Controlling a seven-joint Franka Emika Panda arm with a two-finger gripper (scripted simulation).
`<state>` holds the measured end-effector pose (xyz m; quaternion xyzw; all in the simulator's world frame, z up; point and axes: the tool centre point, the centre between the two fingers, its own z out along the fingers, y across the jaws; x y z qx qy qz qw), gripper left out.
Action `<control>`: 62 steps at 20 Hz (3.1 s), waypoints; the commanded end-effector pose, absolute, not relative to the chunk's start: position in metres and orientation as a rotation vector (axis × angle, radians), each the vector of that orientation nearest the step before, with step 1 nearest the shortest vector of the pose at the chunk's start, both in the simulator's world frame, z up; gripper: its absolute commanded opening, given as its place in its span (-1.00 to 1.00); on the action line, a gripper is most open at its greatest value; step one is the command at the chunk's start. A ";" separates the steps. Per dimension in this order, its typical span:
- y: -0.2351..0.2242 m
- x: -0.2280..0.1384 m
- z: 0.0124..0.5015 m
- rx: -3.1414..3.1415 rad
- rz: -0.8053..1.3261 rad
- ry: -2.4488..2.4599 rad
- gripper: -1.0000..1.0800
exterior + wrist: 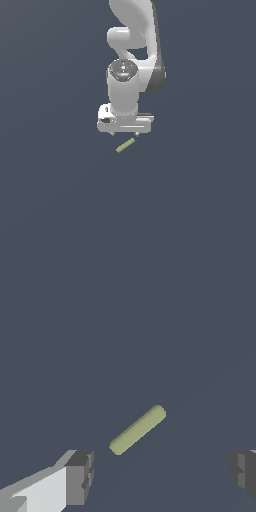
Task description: Pick up the object and move it to a goal position.
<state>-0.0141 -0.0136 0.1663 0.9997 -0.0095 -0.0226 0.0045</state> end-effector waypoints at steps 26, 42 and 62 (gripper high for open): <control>-0.039 -0.007 0.166 3.114 -0.006 -0.245 0.92; -0.020 -0.030 0.104 3.024 -0.005 -0.857 0.92; -0.012 -0.056 0.058 2.837 0.000 -1.350 0.92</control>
